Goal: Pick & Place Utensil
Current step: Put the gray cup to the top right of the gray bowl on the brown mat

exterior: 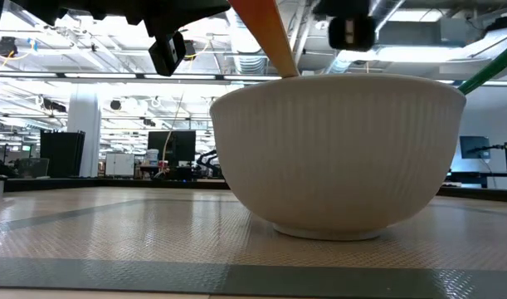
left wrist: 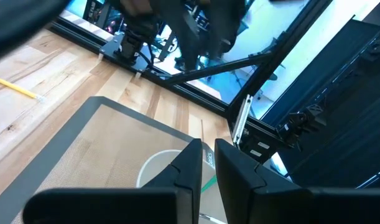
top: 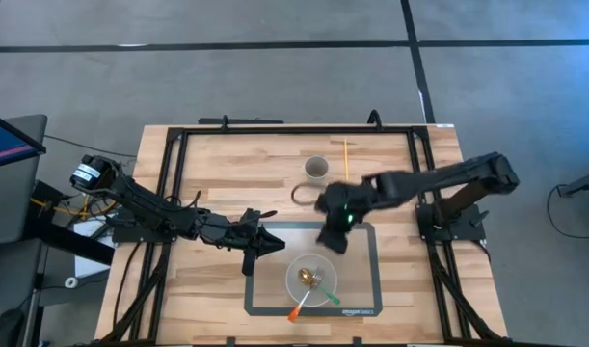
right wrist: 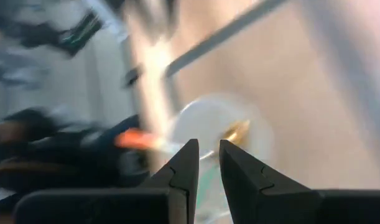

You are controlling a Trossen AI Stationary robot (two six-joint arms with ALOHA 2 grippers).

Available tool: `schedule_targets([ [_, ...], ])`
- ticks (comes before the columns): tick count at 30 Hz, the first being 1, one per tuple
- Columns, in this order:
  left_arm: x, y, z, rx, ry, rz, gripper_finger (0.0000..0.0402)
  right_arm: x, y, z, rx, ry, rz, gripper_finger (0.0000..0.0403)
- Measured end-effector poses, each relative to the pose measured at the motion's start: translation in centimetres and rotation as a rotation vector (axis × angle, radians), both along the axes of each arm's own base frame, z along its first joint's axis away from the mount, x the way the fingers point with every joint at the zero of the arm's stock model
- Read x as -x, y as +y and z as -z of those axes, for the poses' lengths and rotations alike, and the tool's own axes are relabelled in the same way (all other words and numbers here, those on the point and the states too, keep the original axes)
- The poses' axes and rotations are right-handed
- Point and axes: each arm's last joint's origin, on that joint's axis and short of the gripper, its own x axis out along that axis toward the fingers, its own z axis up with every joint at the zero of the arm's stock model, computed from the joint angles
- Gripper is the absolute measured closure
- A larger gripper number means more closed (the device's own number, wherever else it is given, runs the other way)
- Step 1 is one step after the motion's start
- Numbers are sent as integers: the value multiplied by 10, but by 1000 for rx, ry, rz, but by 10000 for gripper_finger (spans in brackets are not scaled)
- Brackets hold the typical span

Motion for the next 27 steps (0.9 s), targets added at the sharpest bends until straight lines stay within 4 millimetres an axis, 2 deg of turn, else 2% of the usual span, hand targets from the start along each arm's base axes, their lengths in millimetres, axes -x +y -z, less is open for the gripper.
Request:
schedule_targets([
  [4, 0, 0, 0, 0, 0, 0, 357, 11, -35, -18, 382, -89, 0, 344],
  [6, 0, 0, 0, 0, 0, 0, 357, 12, -52, -19, 553, -93, 41, 344],
  [8, 0, 0, 0, 0, 0, 0, 357, 10, -70, -16, 642, -62, 129, 344],
  [11, 0, 0, 0, 0, 0, 0, 357, 3, -93, -5, 667, 0, 200, 344],
  [17, -1, 3, 0, -126, -18, 3, 357, -12, -121, 28, 629, 108, 127, 344],
  [27, -3, 8, 0, -155, -21, -13, 357, -32, -133, 75, 654, 257, 93, 344],
])
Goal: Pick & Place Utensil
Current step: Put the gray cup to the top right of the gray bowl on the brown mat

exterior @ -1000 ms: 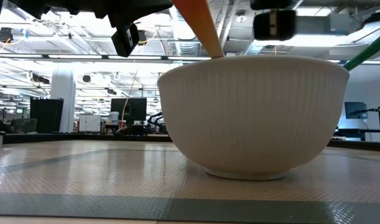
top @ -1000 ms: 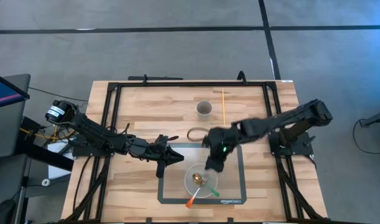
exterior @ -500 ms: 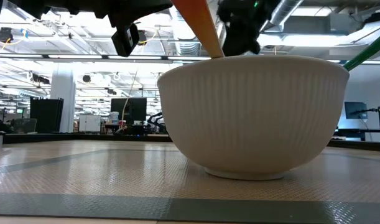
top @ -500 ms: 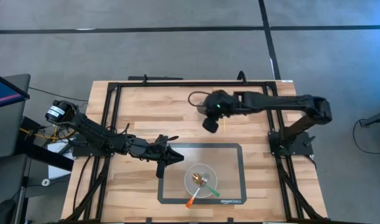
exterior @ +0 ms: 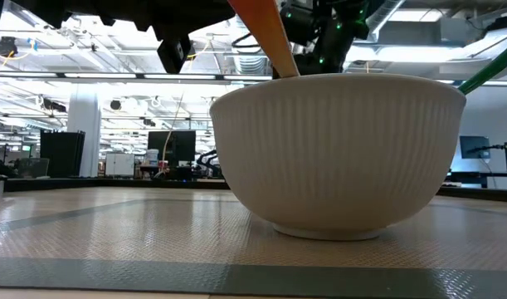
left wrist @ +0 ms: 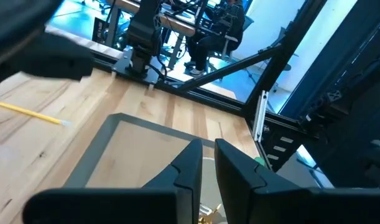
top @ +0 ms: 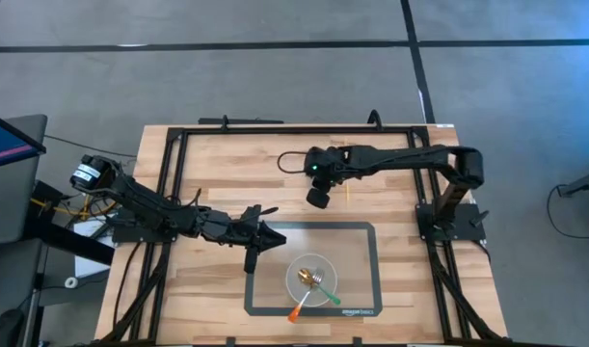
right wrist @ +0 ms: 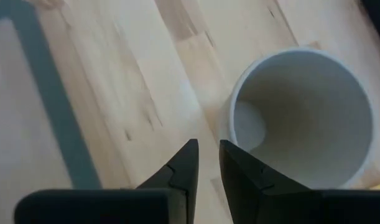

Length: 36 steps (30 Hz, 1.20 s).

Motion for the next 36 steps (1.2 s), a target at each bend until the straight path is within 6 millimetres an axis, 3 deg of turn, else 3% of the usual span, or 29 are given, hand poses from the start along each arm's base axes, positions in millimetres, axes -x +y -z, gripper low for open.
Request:
schedule_targets([
  [5, 0, 0, 1, -3, 8, 2, 357, -4, -2, 9, 86, 45, -22, 344],
  [15, 1, 0, 3, -12, 29, 2, 357, -5, -3, 9, 123, 63, -113, 347],
  [22, 1, 0, 3, -12, 31, 2, 357, -4, -3, 9, 141, 78, -154, 397],
  [33, 1, 0, 3, -12, 31, 2, 357, -6, 18, 10, 137, 100, -216, 401],
  [36, 1, 0, 3, -12, 31, 2, 357, -10, 22, 2, 194, 91, -206, 395],
])
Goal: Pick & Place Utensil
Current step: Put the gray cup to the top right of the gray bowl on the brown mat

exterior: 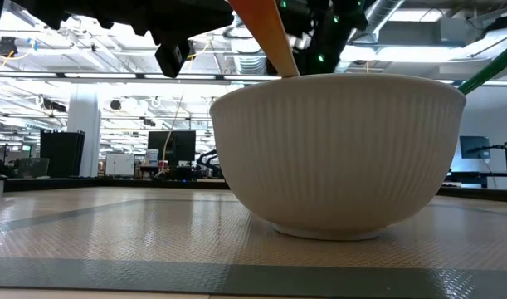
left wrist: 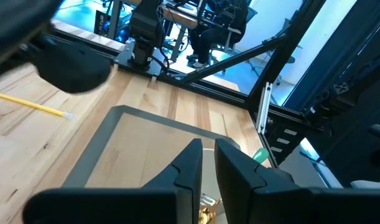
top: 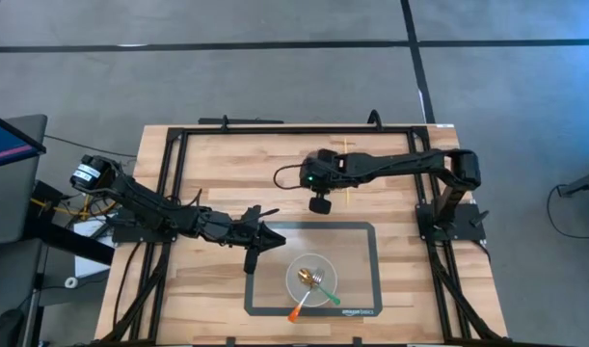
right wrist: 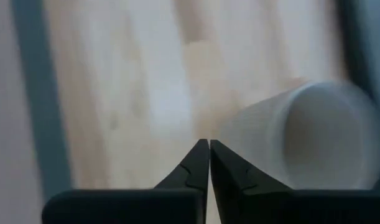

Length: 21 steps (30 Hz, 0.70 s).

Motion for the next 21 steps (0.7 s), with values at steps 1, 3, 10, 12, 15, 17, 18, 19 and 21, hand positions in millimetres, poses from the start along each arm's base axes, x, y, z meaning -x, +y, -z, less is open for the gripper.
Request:
schedule_targets([
  [1, 0, 0, 0, 0, 0, 0, 357, -2, 1, -6, 38, -7, -3, 393],
  [3, 0, 0, 0, 0, 0, 0, 357, -6, 3, -17, 125, -4, -12, 386],
  [10, 0, 0, 0, 8, 1, -1, 357, -10, -4, -30, 63, -51, 5, 339],
  [12, 0, 0, 0, 9, 1, 0, 357, -10, -10, -24, 29, -34, 33, 324],
  [15, 0, 0, 0, 11, 1, 0, 357, -12, -20, -15, 20, -14, 65, 302],
  [17, 0, 0, 0, 11, 1, 0, 357, -10, -26, -7, 6, 36, 91, 289],
  [18, 0, 0, 0, 11, 1, 0, 357, -12, -29, -2, 2, 39, 110, 284],
  [19, 0, 0, 0, 11, 1, 0, 357, -15, -32, 0, -4, 20, 131, 280],
  [21, 0, 0, 0, 11, 2, 0, 357, -12, -37, 7, -18, 54, 169, 274],
])
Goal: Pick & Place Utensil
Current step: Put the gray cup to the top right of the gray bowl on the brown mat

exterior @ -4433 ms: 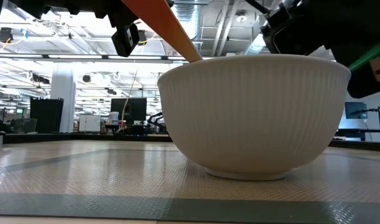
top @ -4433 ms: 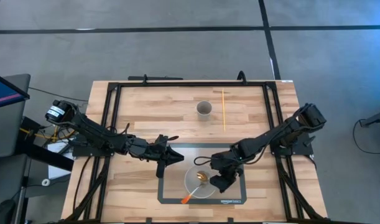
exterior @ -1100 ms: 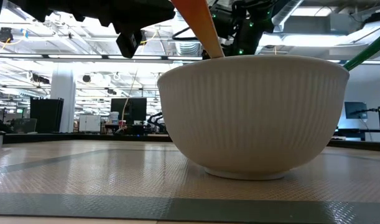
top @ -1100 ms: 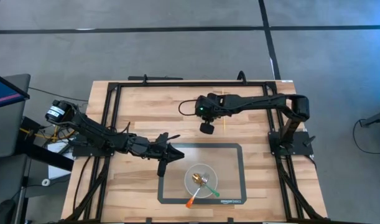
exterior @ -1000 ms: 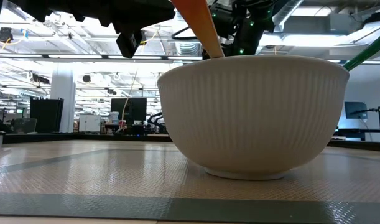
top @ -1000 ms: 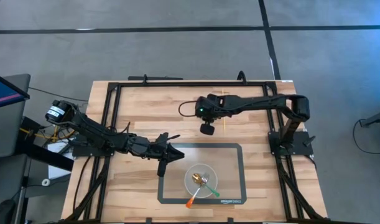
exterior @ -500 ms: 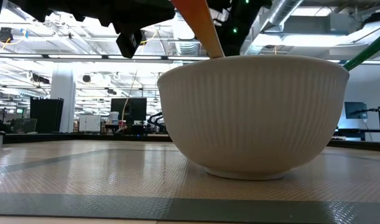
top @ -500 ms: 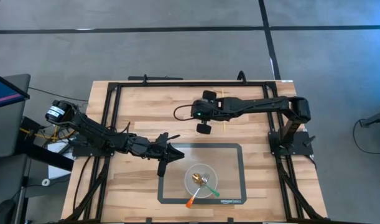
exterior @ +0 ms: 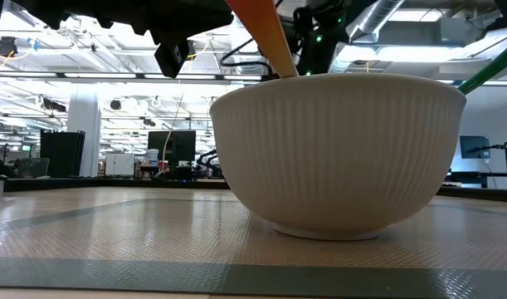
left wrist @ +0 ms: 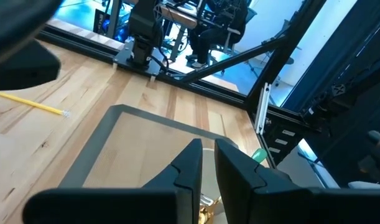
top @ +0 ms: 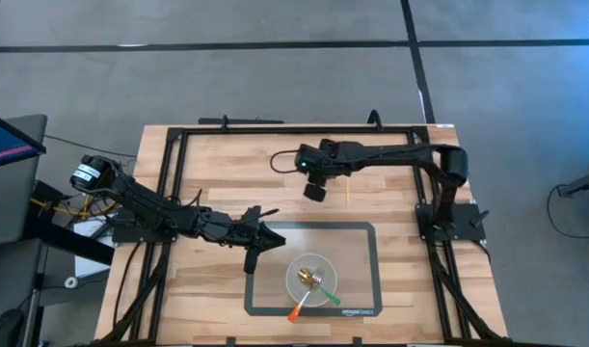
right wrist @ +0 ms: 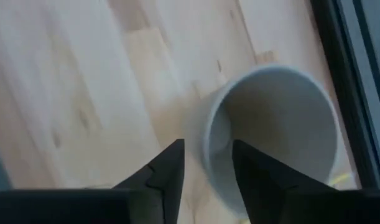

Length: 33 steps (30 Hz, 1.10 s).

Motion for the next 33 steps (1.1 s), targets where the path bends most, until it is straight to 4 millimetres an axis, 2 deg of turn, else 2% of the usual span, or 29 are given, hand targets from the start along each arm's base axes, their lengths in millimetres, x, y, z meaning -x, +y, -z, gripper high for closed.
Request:
schedule_targets([
  [5, 0, 0, 0, -2, 5, 2, 357, -1, -5, 12, -13, 40, 19, 284],
  [7, 0, 0, 1, -2, 6, 3, 357, 3, -5, 12, -22, 73, 19, 310],
  [11, 0, 0, 0, -2, 3, 3, 357, 7, 1, 8, -31, 106, 13, 385],
  [14, 0, 0, 0, -1, 2, 4, 357, 11, 11, 2, -38, 123, 12, 389],
  [20, 0, 0, 0, -1, 1, 4, 357, 32, 47, -24, -82, 149, 57, 396],
  [25, 0, 0, 0, -1, 2, 3, 357, 54, 91, -56, -234, 62, 123, 396],
  [28, 0, 0, 0, 0, 2, 3, 357, 69, 116, -71, -265, 38, 111, 399],
  [30, 0, 0, 0, 0, 1, 3, 357, 78, 131, -77, -278, 31, 112, 397],
  [33, 0, 0, 0, 19, 4, 0, 357, 87, 150, -73, -293, 49, 158, 397],
])
